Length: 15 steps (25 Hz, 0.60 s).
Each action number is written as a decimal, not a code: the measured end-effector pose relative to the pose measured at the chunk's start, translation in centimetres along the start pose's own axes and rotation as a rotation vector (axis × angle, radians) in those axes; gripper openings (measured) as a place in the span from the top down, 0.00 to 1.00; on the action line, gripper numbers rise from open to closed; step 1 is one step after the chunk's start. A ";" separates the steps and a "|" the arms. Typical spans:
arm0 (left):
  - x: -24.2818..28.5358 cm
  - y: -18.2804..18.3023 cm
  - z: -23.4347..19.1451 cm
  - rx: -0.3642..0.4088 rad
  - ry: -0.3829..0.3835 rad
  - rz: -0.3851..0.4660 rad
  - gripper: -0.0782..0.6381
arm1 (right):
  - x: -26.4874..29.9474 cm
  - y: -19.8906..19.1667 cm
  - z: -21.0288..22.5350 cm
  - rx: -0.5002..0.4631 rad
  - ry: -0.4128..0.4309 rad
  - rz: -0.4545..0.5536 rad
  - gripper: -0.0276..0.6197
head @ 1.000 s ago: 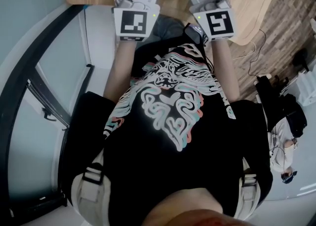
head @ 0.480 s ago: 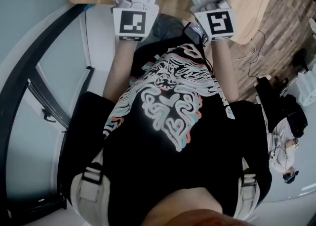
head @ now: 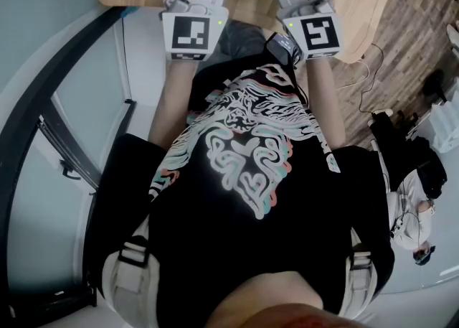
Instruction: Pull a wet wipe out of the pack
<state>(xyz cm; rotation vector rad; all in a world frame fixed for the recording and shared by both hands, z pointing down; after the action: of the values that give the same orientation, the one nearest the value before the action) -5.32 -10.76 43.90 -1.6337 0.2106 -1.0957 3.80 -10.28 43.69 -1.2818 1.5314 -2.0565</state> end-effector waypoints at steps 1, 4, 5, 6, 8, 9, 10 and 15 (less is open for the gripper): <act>-0.1 0.1 0.0 0.002 -0.001 0.001 0.91 | -0.1 0.1 0.0 0.000 -0.002 -0.002 0.95; -0.2 0.6 -0.1 0.008 -0.004 0.008 0.91 | -0.2 0.3 0.1 -0.006 -0.007 -0.003 0.95; -0.2 0.7 -0.1 0.010 -0.005 0.009 0.91 | -0.2 0.4 0.2 -0.007 -0.008 -0.001 0.95; -0.2 0.8 -0.1 0.011 -0.005 0.010 0.91 | -0.3 0.4 0.2 -0.006 -0.009 0.001 0.95; -0.3 0.9 -0.1 0.013 -0.006 0.012 0.91 | -0.4 0.5 0.2 -0.005 -0.009 0.001 0.95; -0.3 1.0 -0.1 0.014 -0.006 0.013 0.91 | -0.4 0.5 0.2 -0.003 -0.009 0.001 0.95; -0.3 1.1 -0.1 0.015 -0.005 0.015 0.91 | -0.5 0.6 0.2 -0.002 -0.010 0.001 0.95; -0.7 1.1 -0.1 0.019 -0.007 0.021 0.91 | -0.7 0.7 -0.1 0.000 -0.013 0.004 0.95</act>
<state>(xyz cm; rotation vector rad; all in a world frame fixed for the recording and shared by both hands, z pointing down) -5.33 -10.86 42.58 -1.6150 0.2115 -1.0726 3.92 -10.04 42.70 -1.2889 1.5277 -2.0421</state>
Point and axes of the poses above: the fingertips, and each gripper's own axes: x forward along the fingers, z to its right, y out of its top, the point moved 2 cm from there along -x, backward along the fingers, and after that the axes turned 6 degrees about -z, right-handed, at the moved point
